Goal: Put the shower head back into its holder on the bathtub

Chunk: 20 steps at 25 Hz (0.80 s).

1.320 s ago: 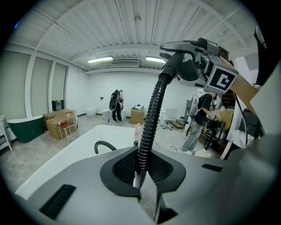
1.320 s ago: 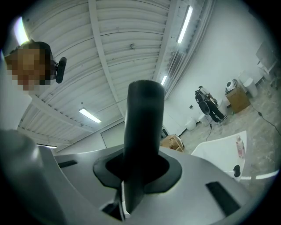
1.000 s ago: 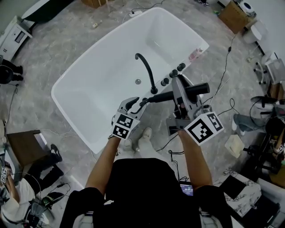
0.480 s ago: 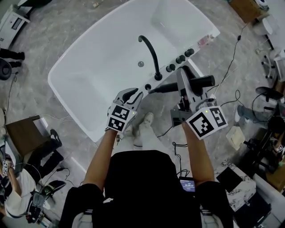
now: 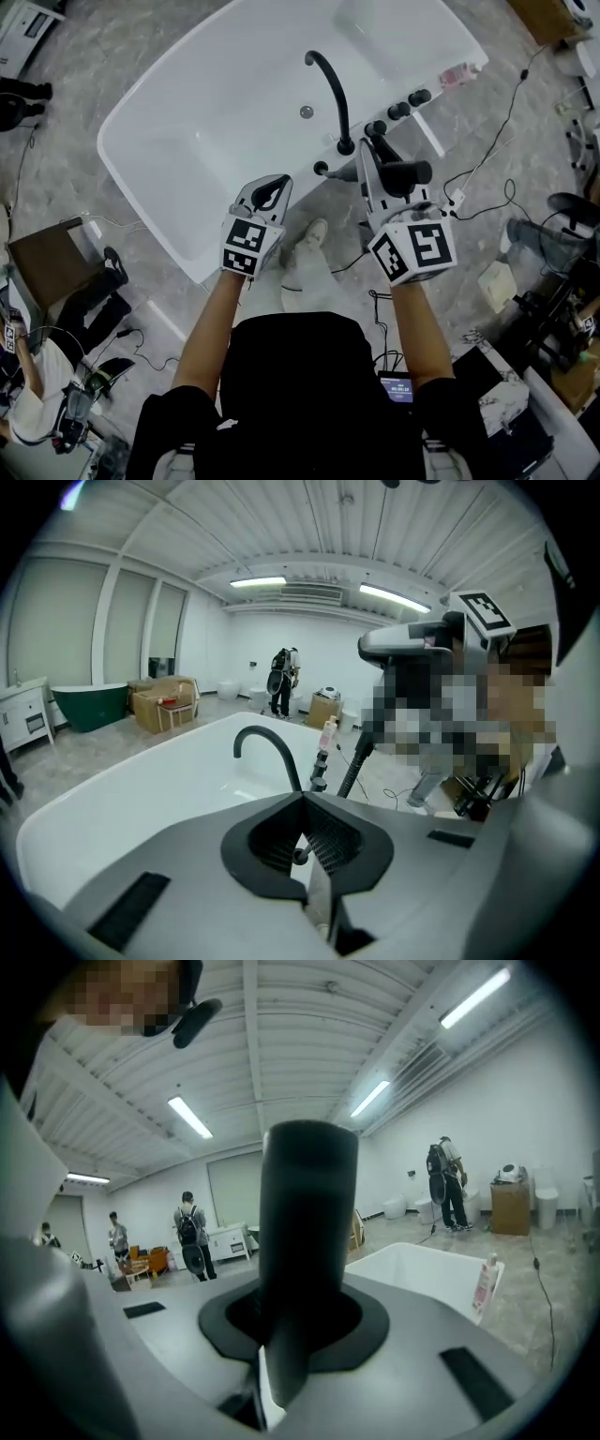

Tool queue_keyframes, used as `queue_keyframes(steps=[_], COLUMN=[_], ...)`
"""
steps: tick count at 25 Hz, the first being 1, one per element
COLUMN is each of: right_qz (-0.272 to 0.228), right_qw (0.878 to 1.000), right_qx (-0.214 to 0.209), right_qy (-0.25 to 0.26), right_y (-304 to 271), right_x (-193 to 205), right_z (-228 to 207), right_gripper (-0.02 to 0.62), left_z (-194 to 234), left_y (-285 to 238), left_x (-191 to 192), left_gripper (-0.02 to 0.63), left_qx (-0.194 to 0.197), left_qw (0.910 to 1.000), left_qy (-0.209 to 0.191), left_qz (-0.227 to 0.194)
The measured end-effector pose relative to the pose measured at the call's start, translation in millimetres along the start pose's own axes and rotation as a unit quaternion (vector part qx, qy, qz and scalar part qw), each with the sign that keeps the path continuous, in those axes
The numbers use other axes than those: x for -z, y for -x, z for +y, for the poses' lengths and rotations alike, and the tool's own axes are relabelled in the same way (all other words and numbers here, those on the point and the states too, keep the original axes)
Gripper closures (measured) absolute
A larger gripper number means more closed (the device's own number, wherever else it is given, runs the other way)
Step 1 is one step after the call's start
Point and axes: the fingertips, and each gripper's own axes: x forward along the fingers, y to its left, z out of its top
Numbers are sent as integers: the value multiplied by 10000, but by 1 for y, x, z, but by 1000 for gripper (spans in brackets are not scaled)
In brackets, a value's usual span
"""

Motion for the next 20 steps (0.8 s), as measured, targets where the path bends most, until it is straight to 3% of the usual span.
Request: queue_keyframes(steps=[7, 20], right_qz=[381, 1059], right_qw=[9976, 9898], right_qx=[-5, 22], right_qy=[570, 955], right_y=[-31, -78], right_x=[55, 152], right_z=[-7, -21], right_gripper=[520, 520], left_z=[14, 36], left_y=[-11, -18], left_x=[16, 65], left_gripper=[592, 592], left_qx=[-98, -297], left_qw=[9997, 9980], left_qy=[211, 473], left_qz=[103, 298])
